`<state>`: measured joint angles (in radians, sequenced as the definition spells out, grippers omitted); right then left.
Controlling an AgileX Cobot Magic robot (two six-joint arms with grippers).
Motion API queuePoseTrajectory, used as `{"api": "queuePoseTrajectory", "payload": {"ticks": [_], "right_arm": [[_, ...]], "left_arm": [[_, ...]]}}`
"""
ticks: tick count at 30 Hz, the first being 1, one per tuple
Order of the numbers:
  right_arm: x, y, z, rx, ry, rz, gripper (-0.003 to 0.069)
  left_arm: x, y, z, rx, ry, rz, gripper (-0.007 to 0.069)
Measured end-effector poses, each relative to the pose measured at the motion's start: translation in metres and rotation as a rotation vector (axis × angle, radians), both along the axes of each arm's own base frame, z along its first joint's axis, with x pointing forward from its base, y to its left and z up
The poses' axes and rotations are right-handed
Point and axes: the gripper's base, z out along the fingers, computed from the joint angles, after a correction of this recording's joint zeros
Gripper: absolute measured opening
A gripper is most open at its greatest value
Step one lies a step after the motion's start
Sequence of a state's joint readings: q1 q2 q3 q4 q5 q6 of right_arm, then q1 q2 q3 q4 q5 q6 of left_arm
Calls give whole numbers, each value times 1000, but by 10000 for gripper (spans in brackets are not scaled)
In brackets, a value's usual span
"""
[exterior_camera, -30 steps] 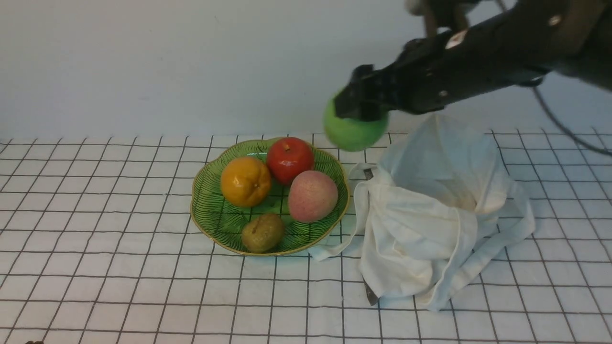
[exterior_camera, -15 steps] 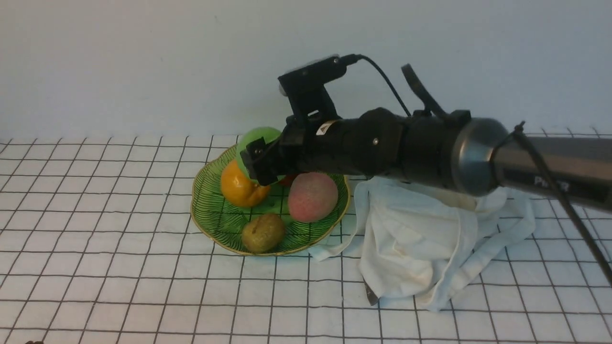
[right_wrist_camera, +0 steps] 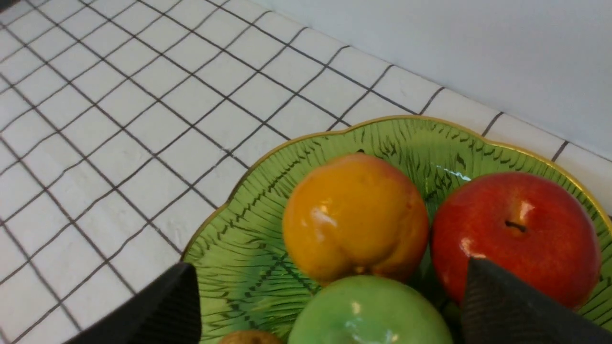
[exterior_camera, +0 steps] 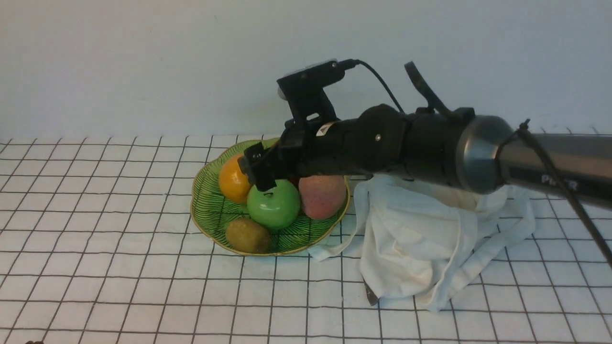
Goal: Take the fruit out of the bag on the white checkered tablecloth and place them on the plate.
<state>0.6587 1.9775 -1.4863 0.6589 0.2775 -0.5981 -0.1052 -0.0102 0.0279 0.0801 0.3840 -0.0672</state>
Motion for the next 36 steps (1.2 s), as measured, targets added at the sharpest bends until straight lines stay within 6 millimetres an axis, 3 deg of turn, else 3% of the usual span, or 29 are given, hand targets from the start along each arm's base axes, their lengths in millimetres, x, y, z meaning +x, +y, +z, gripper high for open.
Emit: {"api": "queuePoseTrajectory", "payload": {"ticks": [2, 3, 5, 6, 8, 12, 15, 16, 17, 20, 22, 23, 26, 27, 30, 32, 36], "right_arm": [[-5, -2, 8, -9, 8, 28, 689], [-13, -7, 27, -23, -3, 70, 678], [-25, -13, 46, -50, 2, 125, 646], [-37, -24, 66, -78, 7, 169, 594], [-43, -30, 78, -78, 1, 175, 573], [-83, -77, 142, -98, 4, 185, 358], [-115, -117, 175, -156, 3, 164, 199], [-120, -121, 179, -160, 7, 164, 176], [-138, -142, 191, -195, 33, 131, 88], [-173, -179, 214, -209, 35, 35, 11], [-190, -195, 224, -196, 7, -24, -2], [-213, -210, 232, -164, -28, -79, -10], [-262, -235, 220, -118, -50, -134, -13], [-269, -238, 220, -108, -64, -137, -13], [-310, -257, 185, -14, -164, -168, -13], [-321, -261, 164, 59, -256, -184, -14], [-322, -262, 107, 183, -410, -204, -14]], "left_arm": [[0, 0, 0, 0, 0, 0, -8], [0, 0, 0, 0, 0, 0, -8], [0, 0, 0, 0, 0, 0, -8], [0, 0, 0, 0, 0, 0, -8], [0, 0, 0, 0, 0, 0, -8], [0, 0, 0, 0, 0, 0, -8], [0, 0, 0, 0, 0, 0, -8], [0, 0, 0, 0, 0, 0, -8], [0, 0, 0, 0, 0, 0, -8], [0, 0, 0, 0, 0, 0, -8], [0, 0, 0, 0, 0, 0, -8], [0, 0, 0, 0, 0, 0, -8], [0, 0, 0, 0, 0, 0, -8], [0, 0, 0, 0, 0, 0, -8], [0, 0, 0, 0, 0, 0, -8], [0, 0, 0, 0, 0, 0, -8], [0, 0, 0, 0, 0, 0, -8]]}}
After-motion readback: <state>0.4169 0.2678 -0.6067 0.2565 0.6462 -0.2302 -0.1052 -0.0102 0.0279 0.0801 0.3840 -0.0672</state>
